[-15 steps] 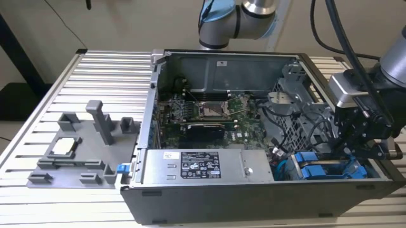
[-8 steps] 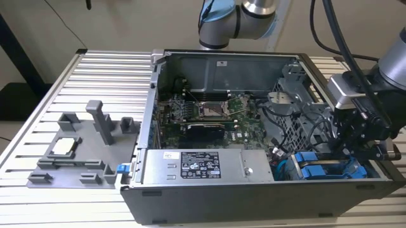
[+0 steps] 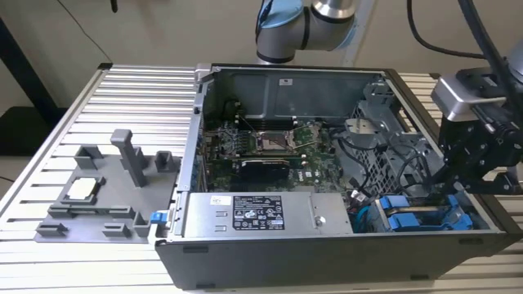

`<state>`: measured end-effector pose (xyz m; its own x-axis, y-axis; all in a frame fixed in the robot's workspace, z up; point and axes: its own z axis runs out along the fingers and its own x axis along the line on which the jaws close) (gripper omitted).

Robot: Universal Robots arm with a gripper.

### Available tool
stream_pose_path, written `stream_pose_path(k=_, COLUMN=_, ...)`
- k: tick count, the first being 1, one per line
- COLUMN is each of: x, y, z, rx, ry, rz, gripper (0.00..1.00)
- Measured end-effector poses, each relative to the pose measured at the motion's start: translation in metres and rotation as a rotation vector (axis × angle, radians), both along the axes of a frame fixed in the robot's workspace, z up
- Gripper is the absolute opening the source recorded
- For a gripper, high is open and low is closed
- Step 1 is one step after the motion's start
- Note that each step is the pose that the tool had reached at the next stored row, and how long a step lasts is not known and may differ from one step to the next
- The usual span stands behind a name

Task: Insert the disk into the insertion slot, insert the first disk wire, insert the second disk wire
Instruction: 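Insert the first disk wire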

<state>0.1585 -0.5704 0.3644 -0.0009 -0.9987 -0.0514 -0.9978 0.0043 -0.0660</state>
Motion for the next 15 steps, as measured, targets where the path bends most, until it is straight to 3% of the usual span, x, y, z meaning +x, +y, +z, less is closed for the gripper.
stream_pose_path(k=5, x=0.0000, y=0.0000, z=0.0210, rx=-0.0002, ry=0.0000, rz=0.000, gripper=0.27)
stream_pose_path(k=10, x=0.0000, y=0.0015, z=0.0211, rx=-0.0001, ry=0.0000, rz=0.000, gripper=0.27)
stream_pose_path(k=15, x=-0.0018, y=0.0154, z=0.0208, rx=0.0000, ry=0.0000, rz=0.000, gripper=0.27)
